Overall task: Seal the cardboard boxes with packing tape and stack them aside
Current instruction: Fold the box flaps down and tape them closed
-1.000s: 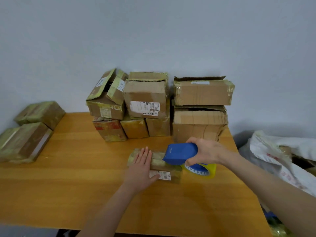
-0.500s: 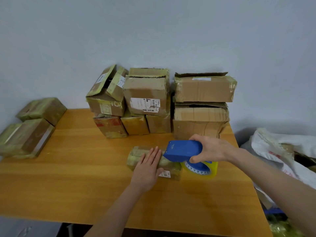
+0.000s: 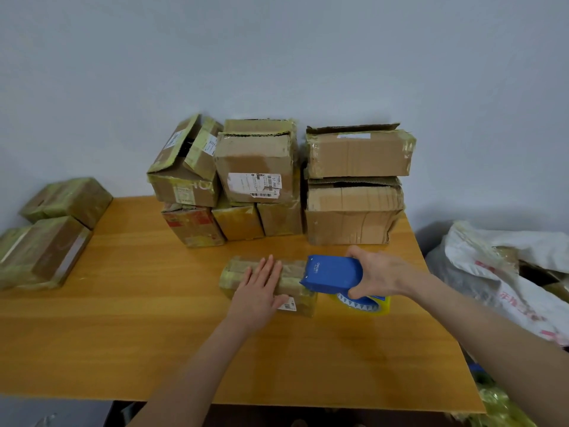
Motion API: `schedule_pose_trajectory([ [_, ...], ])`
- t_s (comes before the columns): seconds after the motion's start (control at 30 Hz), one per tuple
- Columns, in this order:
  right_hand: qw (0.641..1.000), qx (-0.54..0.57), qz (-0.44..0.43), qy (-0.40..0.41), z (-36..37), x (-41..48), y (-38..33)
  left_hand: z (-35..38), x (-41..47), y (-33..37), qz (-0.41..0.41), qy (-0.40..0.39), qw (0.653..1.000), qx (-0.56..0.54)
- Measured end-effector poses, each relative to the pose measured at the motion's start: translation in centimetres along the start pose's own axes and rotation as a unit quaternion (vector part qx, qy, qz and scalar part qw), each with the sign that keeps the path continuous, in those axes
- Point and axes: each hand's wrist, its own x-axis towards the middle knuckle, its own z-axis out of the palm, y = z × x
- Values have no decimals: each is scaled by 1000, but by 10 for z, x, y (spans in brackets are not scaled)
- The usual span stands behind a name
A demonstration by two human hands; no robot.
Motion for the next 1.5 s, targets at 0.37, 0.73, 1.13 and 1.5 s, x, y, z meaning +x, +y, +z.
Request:
schedule_pose_trajectory([
  [0.37, 1000, -9, -8, -1, 6, 3, 6, 3, 0, 26, 13, -9, 999, 40],
  [0.73, 999, 20, 21, -38, 12, -4, 41, 1, 2, 31, 9, -10, 999, 40],
  [1.13, 991, 127, 20, -49, 23, -4, 64, 2, 10, 49, -3, 4, 1000, 7],
  [1.5, 996, 0, 22, -90, 19, 3, 52, 6, 10, 47, 6, 6, 1000, -9],
])
